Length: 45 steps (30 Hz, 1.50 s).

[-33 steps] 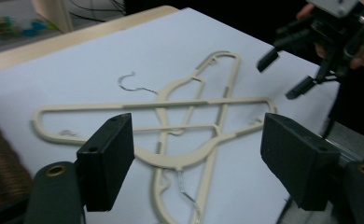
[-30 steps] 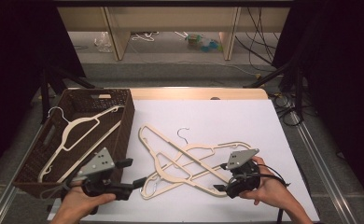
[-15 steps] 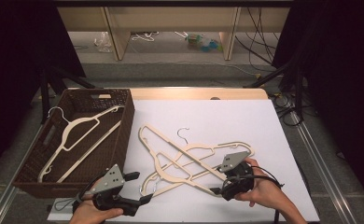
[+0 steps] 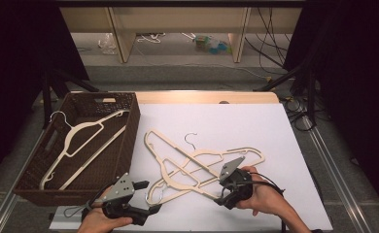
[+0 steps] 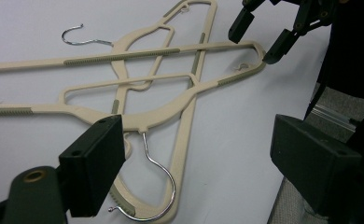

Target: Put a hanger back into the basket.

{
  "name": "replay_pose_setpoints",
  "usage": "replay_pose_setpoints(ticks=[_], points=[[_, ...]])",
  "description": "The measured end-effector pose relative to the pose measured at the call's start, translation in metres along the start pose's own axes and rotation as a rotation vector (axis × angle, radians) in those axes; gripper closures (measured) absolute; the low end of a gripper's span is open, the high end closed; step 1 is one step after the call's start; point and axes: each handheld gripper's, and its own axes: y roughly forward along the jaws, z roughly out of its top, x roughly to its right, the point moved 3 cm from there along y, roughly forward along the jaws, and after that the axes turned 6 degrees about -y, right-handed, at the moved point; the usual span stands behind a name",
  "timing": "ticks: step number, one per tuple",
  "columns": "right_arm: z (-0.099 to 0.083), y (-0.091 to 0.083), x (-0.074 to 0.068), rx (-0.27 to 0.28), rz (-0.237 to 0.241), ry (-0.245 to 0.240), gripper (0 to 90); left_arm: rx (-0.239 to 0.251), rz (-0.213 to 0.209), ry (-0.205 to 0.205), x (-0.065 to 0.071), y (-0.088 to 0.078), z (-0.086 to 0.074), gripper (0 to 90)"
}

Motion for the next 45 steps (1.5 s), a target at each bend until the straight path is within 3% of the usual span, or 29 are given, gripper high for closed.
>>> replay_pose_setpoints(ticks=[13,14,18,19,21,25,29,32,45], points=[[0.017,0.023,-0.003,-0.099,0.057,-0.002,56.6,0.001,0.004,-0.003,-0.003,0.0,-0.001,18.0],[0.018,0.024,-0.002,-0.103,0.062,-0.003,56.9,-0.017,0.013,0.014,-0.004,-0.001,-0.001,18.0],[0.022,0.03,-0.001,-0.124,0.073,0.005,60.4,0.001,0.003,-0.007,-0.003,0.0,-0.001,18.0],[0.023,0.03,-0.001,-0.133,0.073,0.002,61.4,-0.017,0.012,0.013,-0.004,-0.001,-0.001,18.0],[0.025,0.032,0.0,-0.144,0.075,-0.004,62.8,-0.001,0.002,-0.009,-0.002,0.0,-0.001,18.0],[0.031,0.038,0.001,-0.173,0.069,-0.006,65.4,-0.018,0.008,0.013,-0.004,-0.001,-0.002,18.0],[0.038,0.042,0.003,-0.198,0.065,-0.016,67.8,0.0,-0.001,-0.008,-0.004,0.0,-0.001,18.0],[0.038,0.043,0.006,-0.226,0.051,-0.053,70.7,-0.001,-0.008,-0.007,-0.004,0.001,-0.001,18.0],[0.042,0.045,0.008,-0.263,0.042,-0.059,75.9,-0.009,-0.006,-0.01,-0.005,0.002,-0.001,18.1]])
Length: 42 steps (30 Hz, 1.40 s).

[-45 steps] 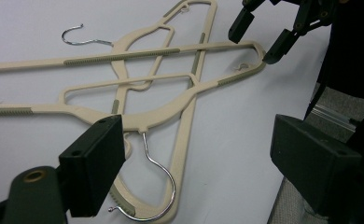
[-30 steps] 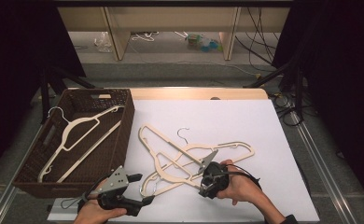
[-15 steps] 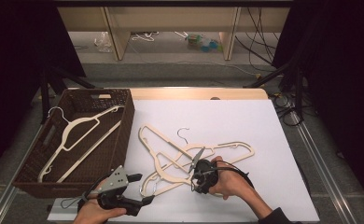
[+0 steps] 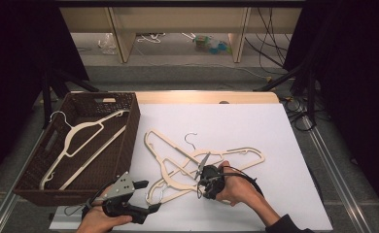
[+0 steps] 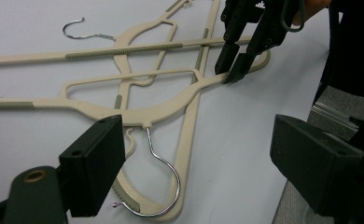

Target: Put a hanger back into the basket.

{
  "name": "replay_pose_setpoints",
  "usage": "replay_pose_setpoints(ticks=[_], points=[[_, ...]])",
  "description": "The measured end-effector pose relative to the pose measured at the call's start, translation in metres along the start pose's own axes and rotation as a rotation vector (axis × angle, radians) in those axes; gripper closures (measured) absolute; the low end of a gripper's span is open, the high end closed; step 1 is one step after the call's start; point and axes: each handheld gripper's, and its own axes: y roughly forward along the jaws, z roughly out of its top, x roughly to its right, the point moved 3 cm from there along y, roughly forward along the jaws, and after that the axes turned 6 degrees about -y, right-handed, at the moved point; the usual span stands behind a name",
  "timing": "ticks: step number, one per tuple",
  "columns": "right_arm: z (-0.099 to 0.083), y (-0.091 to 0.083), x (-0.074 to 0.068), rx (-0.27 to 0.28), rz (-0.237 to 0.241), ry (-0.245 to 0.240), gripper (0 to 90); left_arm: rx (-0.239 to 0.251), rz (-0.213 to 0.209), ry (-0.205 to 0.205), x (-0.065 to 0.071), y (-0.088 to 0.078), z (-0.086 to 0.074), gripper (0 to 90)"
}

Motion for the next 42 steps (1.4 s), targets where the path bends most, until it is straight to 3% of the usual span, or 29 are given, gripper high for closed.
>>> replay_pose_setpoints(ticks=[3,8,9,10,12,13,16,19,22,25,30,31,32,35,38,40,42], points=[[0.001,0.0,-0.002,-0.012,-0.009,0.022,75.7,0.003,0.002,0.006,-0.001,0.0,0.0,18.1],[0.002,0.001,-0.001,-0.012,-0.021,0.007,76.6,-0.002,0.005,0.005,-0.001,0.0,0.0,18.2],[0.002,0.0,-0.002,-0.015,-0.026,0.018,78.4,-0.001,0.005,0.005,-0.001,0.0,0.0,18.2],[0.003,0.001,-0.003,-0.001,-0.014,0.059,79.4,-0.002,0.006,0.006,-0.001,0.0,0.0,18.2],[0.002,0.0,-0.001,-0.001,-0.006,0.069,79.9,-0.003,0.007,0.009,-0.001,0.0,0.0,18.3],[0.0,0.0,0.002,-0.005,-0.005,0.045,80.0,-0.003,0.001,0.009,-0.002,0.0,0.0,18.3],[-0.001,-0.002,0.002,-0.003,0.004,0.045,80.3,0.008,0.007,-0.005,-0.002,0.0,0.0,18.6],[-0.004,-0.004,0.004,-0.009,0.009,0.033,80.3,-0.012,0.023,0.026,-0.005,-0.001,0.0,18.7],[-0.011,-0.011,0.006,-0.015,0.019,0.019,80.4,-0.011,0.036,0.021,-0.006,0.003,0.0,19.1],[-0.016,-0.018,0.005,-0.012,0.03,0.001,80.4,-0.027,0.048,0.043,-0.008,0.01,0.001,20.3],[-0.024,-0.031,0.003,-0.009,0.04,-0.02,80.3,-0.06,0.09,0.118,-0.014,0.022,0.004,22.7],[-0.026,-0.033,0.002,-0.01,0.046,-0.025,80.3,-0.06,0.09,0.109,-0.013,0.024,0.004,23.7],[-0.029,-0.037,-0.001,0.001,0.055,-0.002,80.3,-0.069,0.091,0.121,-0.015,0.028,0.004,24.9],[-0.032,-0.041,0.0,-0.005,0.041,-0.028,80.2,-0.116,0.108,0.174,-0.017,0.039,0.005,25.2],[-0.033,-0.044,-0.003,0.005,0.049,-0.002,80.2,-0.138,0.121,0.221,-0.016,0.051,0.006,26.3],[-0.035,-0.045,-0.003,0.008,0.047,-0.008,80.2,-0.147,0.132,0.219,-0.014,0.056,0.007,27.4],[-0.037,-0.047,-0.001,0.0,0.041,-0.045,80.2,-0.174,0.142,0.254,-0.012,0.061,0.008,29.0]])
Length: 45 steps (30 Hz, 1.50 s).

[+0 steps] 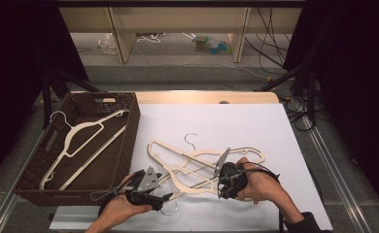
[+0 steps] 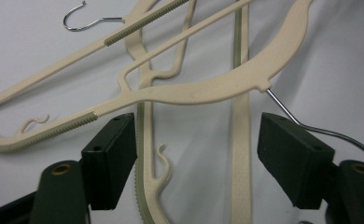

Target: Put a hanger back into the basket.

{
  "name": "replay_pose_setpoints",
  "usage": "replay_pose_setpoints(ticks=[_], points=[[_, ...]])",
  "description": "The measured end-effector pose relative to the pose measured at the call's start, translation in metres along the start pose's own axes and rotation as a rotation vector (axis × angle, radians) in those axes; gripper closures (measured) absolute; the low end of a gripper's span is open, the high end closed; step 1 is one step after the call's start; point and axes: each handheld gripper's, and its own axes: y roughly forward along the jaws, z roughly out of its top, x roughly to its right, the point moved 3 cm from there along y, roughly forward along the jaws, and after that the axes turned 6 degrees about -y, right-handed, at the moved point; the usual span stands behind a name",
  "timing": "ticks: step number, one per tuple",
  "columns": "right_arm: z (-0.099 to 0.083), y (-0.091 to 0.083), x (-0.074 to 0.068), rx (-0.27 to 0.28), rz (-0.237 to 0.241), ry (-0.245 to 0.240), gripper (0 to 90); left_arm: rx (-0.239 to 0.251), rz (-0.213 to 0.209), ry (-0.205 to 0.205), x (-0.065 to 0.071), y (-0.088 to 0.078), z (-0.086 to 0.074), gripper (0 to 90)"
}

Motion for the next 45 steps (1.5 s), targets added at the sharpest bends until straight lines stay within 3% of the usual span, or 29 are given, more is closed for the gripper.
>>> replay_pose_setpoints(ticks=[6,7,12,13,15,16,23,26,28,29,35,37,39,43,45], points=[[-0.003,-0.003,-0.003,-0.005,-0.002,-0.001,80.2,-0.03,0.022,0.054,0.0,0.011,0.005,30.3],[-0.002,-0.003,-0.006,0.002,0.01,0.021,80.2,-0.031,0.025,0.064,0.001,0.012,0.007,30.1],[-0.003,-0.006,-0.007,0.003,-0.009,0.025,80.1,-0.052,0.015,0.131,0.004,0.021,0.017,27.6],[-0.004,-0.006,-0.005,-0.005,-0.016,0.006,80.1,-0.047,0.008,0.136,0.005,0.023,0.018,28.9],[-0.005,-0.007,-0.004,-0.003,-0.012,-0.018,80.1,-0.057,0.001,0.185,0.01,0.024,0.02,30.5],[-0.004,-0.008,-0.006,0.003,-0.005,0.01,80.1,-0.062,-0.001,0.2,0.011,0.025,0.02,31.5],[-0.006,-0.01,-0.006,0.008,-0.002,0.017,80.0,-0.094,-0.01,0.202,0.01,0.025,0.016,33.1],[-0.006,-0.01,-0.006,0.004,-0.006,0.015,80.0,-0.101,0.007,0.223,0.009,0.029,0.016,33.4],[-0.007,-0.011,-0.004,-0.009,-0.014,-0.017,80.0,-0.103,0.019,0.237,0.01,0.031,0.016,33.6],[-0.006,-0.01,-0.007,0.003,0.001,0.012,80.0,-0.106,0.022,0.251,0.011,0.032,0.017,34.0],[-0.006,-0.011,-0.007,0.008,-0.006,0.005,80.0,-0.088,0.027,0.262,0.01,0.038,0.021,31.7],[-0.008,-0.012,-0.005,0.001,-0.009,-0.009,80.0,-0.069,0.013,0.289,0.011,0.038,0.024,32.2],[-0.009,-0.011,-0.005,0.001,-0.005,0.008,80.1,-0.029,0.005,0.281,0.013,0.037,0.027,33.4],[-0.013,-0.01,-0.002,0.002,0.012,0.015,80.1,0.018,-0.045,0.304,0.014,0.033,0.036,40.6],[-0.014,-0.01,-0.001,0.005,0.009,0.019,80.2,0.03,-0.069,0.341,0.014,0.033,0.04,45.3]])
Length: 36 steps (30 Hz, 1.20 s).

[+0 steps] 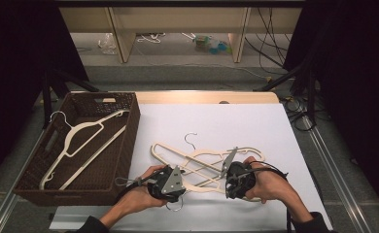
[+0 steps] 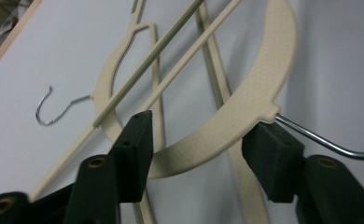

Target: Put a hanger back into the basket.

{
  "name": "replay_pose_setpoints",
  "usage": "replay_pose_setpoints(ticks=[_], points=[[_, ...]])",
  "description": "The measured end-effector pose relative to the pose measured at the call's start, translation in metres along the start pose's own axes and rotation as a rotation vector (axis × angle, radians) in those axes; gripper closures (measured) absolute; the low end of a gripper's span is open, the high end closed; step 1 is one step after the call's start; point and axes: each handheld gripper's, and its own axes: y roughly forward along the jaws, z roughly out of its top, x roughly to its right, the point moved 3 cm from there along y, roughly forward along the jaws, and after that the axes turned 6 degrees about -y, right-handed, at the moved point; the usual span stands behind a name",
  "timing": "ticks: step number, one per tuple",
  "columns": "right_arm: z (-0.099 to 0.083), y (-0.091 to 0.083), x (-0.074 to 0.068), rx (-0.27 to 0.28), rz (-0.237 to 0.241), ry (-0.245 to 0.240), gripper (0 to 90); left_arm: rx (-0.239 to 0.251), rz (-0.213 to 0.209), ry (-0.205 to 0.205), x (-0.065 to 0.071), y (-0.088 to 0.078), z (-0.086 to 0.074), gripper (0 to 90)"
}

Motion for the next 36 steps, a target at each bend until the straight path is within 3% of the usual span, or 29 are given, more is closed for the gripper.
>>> replay_pose_setpoints(ticks=[3,8,12,15,20,22,24,29,32,34,36], points=[[-0.002,-0.002,0.001,0.0,0.008,0.003,80.2,-0.01,-0.04,0.063,-0.001,-0.001,0.007,52.6],[-0.007,-0.004,0.003,0.007,0.004,0.003,80.4,-0.024,-0.056,0.183,0.0,-0.003,0.019,63.5],[-0.011,-0.008,0.007,0.019,0.005,0.013,80.6,-0.016,-0.049,0.215,-0.004,-0.006,0.031,70.1],[-0.015,-0.013,0.011,0.058,0.004,0.025,80.1,-0.004,-0.046,0.217,-0.01,-0.009,0.041,73.7],[-0.023,-0.032,0.021,0.147,-0.062,0.101,63.2,0.009,-0.042,0.209,-0.019,-0.012,0.053,79.4],[-0.024,-0.043,0.022,0.199,-0.097,0.133,58.1,0.008,-0.027,0.188,-0.024,-0.01,0.057,80.9],[-0.025,-0.054,0.022,0.226,-0.142,0.133,52.8,0.005,-0.026,0.168,-0.028,-0.009,0.06,81.8],[-0.024,-0.076,0.021,0.328,-0.225,0.152,48.3,0.022,-0.022,0.068,-0.039,-0.01,0.068,83.3],[-0.024,-0.083,0.02,0.367,-0.247,0.18,44.6,0.037,-0.022,0.0,-0.046,-0.014,0.073,85.0],[-0.024,-0.086,0.02,0.39,-0.253,0.182,41.3,0.071,-0.037,-0.085,-0.052,-0.017,0.076,85.6],[-0.024,-0.089,0.019,0.417,-0.259,0.193,40.1,0.089,-0.025,-0.11,-0.06,-0.022,0.078,85.6]])
